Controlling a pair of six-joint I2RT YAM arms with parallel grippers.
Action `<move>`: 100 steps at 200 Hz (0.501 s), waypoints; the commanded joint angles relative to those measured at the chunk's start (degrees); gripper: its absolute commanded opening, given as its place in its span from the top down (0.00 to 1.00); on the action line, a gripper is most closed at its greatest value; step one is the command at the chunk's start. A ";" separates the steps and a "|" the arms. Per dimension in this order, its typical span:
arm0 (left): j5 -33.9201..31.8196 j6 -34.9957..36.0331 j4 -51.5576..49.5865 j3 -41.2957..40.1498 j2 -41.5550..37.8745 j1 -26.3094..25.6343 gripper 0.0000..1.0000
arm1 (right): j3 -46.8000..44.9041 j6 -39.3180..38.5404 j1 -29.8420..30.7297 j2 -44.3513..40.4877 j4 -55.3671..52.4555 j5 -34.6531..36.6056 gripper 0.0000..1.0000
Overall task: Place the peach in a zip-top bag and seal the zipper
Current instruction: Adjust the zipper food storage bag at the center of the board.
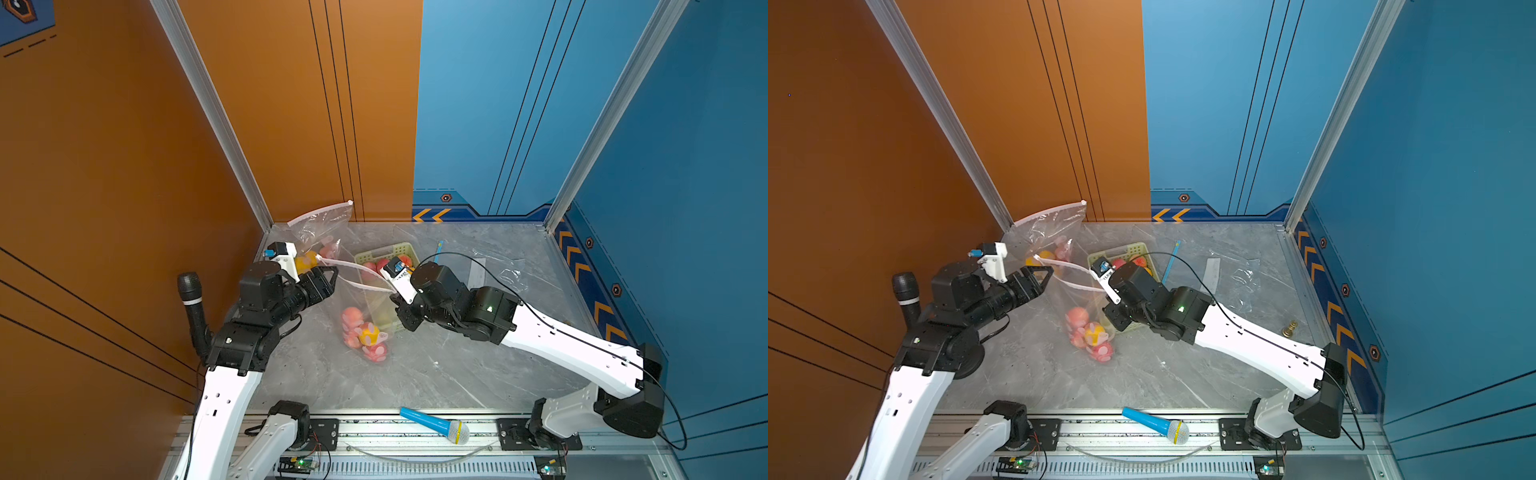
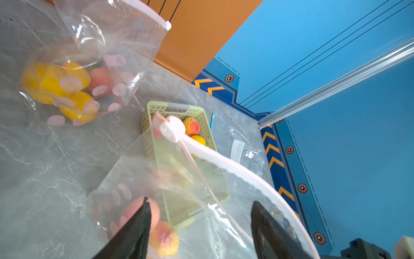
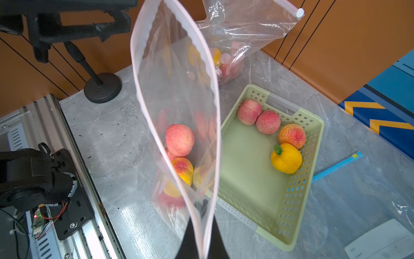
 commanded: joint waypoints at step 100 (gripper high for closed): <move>4.09 8.69 19.16 -12.69 -10.36 1.14 0.23 | -4.89 -7.31 -9.85 -12.97 -7.58 -2.36 1.00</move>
